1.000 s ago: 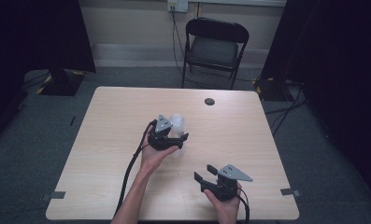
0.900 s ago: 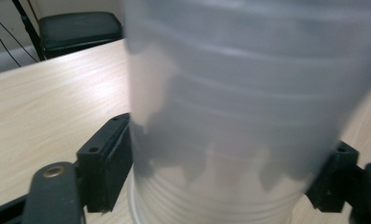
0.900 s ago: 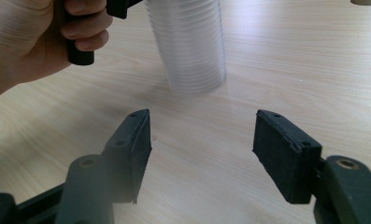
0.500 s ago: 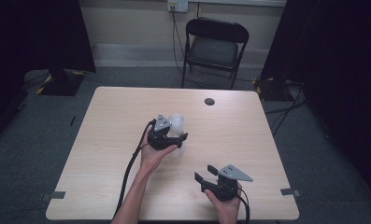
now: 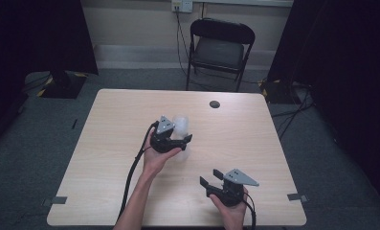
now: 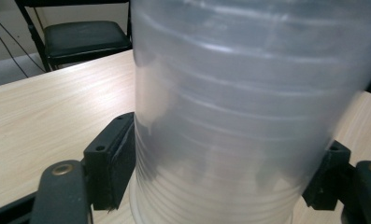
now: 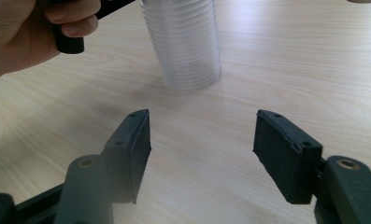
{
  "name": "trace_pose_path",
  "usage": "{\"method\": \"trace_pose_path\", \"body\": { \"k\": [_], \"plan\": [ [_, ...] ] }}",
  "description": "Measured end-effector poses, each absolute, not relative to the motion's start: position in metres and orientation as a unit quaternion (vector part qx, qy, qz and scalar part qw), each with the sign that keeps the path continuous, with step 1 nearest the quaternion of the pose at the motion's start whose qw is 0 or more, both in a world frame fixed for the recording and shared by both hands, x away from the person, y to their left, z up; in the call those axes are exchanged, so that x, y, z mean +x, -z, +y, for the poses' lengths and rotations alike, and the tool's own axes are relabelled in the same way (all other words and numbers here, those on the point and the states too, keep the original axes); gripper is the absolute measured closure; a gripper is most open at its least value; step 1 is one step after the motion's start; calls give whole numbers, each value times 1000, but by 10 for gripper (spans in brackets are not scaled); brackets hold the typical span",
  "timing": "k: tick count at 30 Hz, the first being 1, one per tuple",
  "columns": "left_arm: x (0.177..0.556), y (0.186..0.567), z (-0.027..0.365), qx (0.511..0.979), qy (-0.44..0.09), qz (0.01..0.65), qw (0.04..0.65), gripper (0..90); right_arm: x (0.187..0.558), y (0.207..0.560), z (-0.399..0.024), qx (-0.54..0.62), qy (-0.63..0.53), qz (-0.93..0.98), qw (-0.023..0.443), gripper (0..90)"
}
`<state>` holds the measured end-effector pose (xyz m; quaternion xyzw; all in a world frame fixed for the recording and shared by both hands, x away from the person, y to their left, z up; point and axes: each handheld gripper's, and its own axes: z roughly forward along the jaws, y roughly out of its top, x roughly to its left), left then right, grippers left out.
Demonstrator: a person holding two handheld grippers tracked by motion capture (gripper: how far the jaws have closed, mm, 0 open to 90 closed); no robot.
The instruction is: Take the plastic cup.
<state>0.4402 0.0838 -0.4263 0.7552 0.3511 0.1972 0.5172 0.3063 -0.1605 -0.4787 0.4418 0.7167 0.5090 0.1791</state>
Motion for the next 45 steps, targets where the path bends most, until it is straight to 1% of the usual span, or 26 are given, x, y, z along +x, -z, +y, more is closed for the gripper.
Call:
{"method": "trace_pose_path", "body": {
  "k": [4,6,10,19,20,22,23,24,45],
  "plan": [
    [440,423,86,744,-192,360,529,255,306,478,-160,442,-509,716,181,363],
    [440,422,87,745,-202,357,526,258,306,479,-160,442,-509,717,178,363],
    [439,419,89,737,-199,364,534,261,307,479,-161,444,-505,717,181,364],
    [435,410,88,730,-203,354,548,267,307,479,-161,448,-506,715,179,365],
    [433,408,88,731,-214,352,544,269,307,479,-161,448,-506,715,178,365],
    [433,405,89,729,-216,348,548,273,307,479,-162,447,-508,715,177,368],
    [432,404,89,729,-217,345,550,310,307,479,-161,447,-509,715,174,368],
    [432,402,89,729,-222,345,549,298,306,479,-161,446,-508,715,176,369],
    [434,387,92,713,-230,343,567,301,306,480,-162,449,-510,713,174,367]
  ]
}}
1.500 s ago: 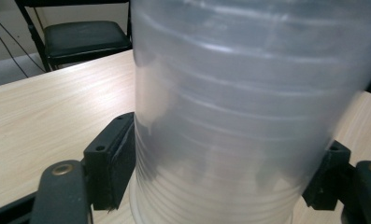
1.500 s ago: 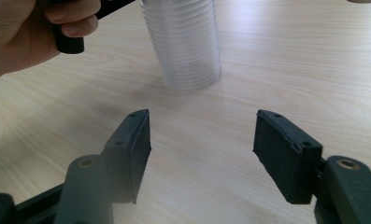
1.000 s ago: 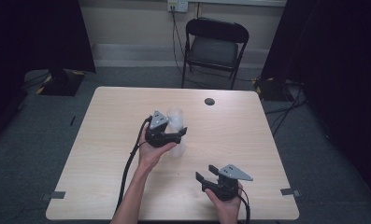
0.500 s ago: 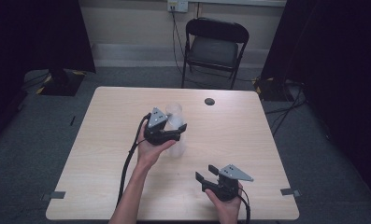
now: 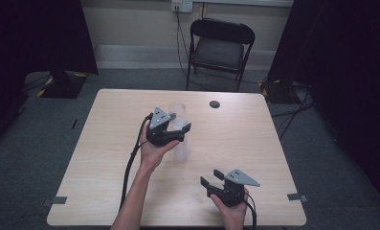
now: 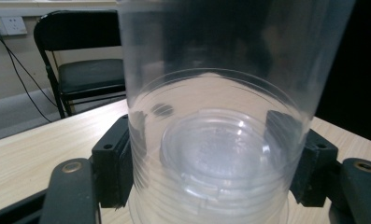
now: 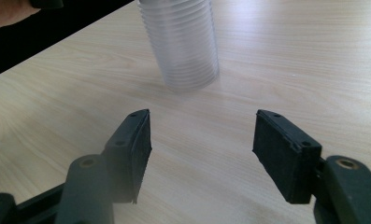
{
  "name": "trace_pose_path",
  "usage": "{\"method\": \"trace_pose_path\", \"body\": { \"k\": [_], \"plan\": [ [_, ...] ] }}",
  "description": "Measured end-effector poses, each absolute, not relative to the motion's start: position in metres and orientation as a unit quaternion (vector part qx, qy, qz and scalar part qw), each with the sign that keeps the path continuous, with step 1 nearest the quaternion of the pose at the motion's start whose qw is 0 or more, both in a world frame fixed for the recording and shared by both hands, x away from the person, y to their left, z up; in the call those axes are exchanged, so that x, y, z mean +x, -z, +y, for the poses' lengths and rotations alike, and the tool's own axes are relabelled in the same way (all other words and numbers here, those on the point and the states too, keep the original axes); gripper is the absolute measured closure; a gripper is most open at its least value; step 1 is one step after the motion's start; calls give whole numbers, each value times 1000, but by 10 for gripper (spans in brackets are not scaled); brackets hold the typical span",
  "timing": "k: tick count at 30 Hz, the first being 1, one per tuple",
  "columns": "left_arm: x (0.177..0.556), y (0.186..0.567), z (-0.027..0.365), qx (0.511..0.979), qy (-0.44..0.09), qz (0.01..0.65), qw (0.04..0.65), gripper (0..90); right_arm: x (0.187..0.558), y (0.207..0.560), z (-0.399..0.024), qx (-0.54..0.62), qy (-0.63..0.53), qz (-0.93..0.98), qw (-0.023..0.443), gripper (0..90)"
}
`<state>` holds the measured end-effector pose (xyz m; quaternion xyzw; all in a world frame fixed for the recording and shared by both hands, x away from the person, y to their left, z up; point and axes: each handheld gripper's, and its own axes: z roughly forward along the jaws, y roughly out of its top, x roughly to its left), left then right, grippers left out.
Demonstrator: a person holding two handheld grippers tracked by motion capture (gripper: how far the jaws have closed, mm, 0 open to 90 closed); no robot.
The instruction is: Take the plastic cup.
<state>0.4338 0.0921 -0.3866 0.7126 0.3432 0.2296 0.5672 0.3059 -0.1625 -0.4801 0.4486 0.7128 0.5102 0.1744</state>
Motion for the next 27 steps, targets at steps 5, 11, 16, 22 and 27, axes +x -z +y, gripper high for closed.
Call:
{"method": "trace_pose_path", "body": {
  "k": [5,11,16,22,27],
  "plan": [
    [432,383,94,714,-231,336,570,302,306,480,-163,449,-511,712,175,364],
    [431,378,96,710,-236,330,575,302,307,481,-163,448,-509,714,174,364],
    [429,375,97,707,-241,328,577,302,307,481,-163,449,-508,714,174,364],
    [421,366,102,701,-252,321,585,302,307,482,-163,451,-507,713,175,364],
    [417,360,107,698,-254,320,588,301,307,483,-162,448,-506,716,173,364]
  ]
}}
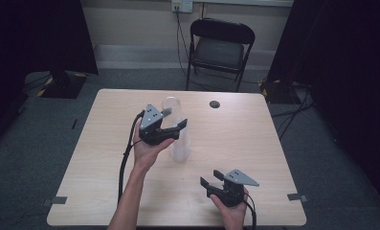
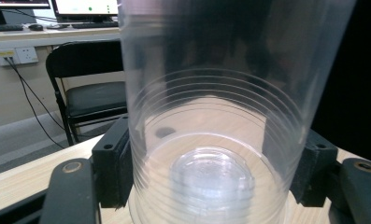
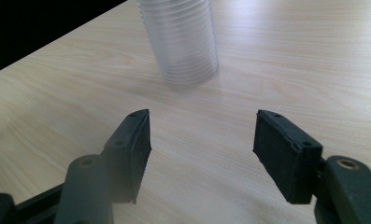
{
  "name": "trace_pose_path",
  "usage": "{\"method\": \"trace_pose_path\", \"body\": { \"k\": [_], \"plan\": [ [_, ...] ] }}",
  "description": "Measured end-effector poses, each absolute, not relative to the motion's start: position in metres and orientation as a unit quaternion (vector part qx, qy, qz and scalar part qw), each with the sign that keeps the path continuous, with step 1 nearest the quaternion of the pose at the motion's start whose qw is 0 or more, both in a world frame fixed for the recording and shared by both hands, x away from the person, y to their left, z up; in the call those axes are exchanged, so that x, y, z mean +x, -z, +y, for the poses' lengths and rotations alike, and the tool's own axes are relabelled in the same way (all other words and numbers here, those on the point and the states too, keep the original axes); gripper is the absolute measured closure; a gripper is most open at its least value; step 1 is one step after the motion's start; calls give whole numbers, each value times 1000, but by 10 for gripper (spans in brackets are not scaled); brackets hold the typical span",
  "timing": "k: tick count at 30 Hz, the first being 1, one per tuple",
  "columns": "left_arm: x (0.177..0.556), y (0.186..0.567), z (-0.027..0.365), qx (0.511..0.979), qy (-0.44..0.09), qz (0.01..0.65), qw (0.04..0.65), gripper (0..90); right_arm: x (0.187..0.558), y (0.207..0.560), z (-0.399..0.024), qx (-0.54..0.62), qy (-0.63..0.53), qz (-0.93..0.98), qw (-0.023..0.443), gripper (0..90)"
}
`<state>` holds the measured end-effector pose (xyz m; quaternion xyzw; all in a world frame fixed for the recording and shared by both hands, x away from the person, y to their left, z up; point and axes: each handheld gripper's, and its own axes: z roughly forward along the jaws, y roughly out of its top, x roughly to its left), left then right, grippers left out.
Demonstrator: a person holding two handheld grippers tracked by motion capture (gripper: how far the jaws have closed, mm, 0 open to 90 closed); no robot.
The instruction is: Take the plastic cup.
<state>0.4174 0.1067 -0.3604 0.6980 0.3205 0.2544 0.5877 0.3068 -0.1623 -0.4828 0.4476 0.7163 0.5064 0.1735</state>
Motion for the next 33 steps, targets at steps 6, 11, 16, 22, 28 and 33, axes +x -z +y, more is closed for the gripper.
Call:
{"method": "trace_pose_path", "body": {
  "k": [6,11,16,22,28,33],
  "plan": [
    [412,359,115,683,-243,340,599,302,307,483,-162,448,-506,716,174,364],
    [405,360,118,682,-243,346,596,302,307,482,-161,446,-507,717,173,364],
    [399,360,124,679,-238,355,597,302,307,481,-161,445,-508,717,174,364],
    [391,365,131,678,-237,364,593,302,307,481,-160,443,-507,719,172,365],
    [377,369,136,677,-230,363,598,302,307,481,-160,443,-506,719,171,365],
    [366,376,141,673,-212,373,603,303,306,480,-158,438,-510,720,169,364]
  ]
}}
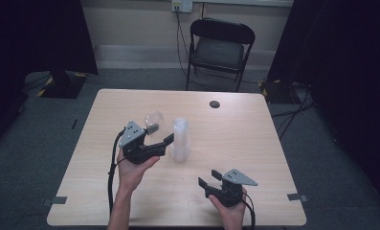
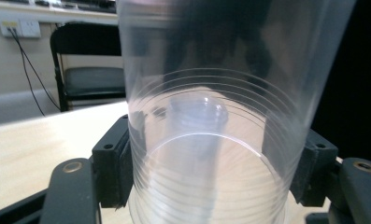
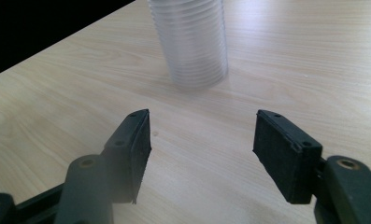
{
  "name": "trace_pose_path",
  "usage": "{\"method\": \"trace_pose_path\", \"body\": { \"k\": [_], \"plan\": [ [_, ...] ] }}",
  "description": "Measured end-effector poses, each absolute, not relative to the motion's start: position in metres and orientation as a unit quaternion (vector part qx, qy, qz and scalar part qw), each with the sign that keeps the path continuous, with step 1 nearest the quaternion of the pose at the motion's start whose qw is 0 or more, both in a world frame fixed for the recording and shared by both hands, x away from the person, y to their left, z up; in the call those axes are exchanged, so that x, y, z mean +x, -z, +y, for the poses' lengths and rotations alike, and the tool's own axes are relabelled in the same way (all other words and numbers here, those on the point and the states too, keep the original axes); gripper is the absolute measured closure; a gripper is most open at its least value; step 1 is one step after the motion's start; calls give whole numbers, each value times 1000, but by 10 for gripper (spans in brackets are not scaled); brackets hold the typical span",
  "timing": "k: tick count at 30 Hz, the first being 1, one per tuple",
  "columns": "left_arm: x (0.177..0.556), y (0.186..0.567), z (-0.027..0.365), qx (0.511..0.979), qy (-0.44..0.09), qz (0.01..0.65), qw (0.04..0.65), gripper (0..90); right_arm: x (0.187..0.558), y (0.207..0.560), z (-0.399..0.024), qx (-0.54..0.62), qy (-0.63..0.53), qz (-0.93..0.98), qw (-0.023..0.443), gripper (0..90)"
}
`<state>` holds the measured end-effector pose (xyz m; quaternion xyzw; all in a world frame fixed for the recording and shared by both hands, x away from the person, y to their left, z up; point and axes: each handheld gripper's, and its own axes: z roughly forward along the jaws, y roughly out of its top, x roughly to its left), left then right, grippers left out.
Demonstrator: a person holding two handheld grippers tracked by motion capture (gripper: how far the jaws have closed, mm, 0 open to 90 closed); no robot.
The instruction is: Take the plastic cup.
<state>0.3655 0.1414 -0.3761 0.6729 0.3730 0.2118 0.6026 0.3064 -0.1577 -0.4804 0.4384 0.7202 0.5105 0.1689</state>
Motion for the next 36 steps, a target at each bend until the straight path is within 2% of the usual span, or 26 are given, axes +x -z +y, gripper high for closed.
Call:
{"method": "trace_pose_path", "body": {
  "k": [12,20,24,36],
  "plan": [
    [354,403,140,680,-178,387,597,305,307,478,-152,422,-517,726,166,348],
    [346,425,143,679,-135,398,601,307,305,477,-147,405,-531,726,164,346],
    [346,436,142,680,-111,409,598,307,305,477,-142,391,-534,733,156,412],
    [338,455,142,657,-59,424,621,317,301,477,-126,351,-524,756,175,440]
  ]
}}
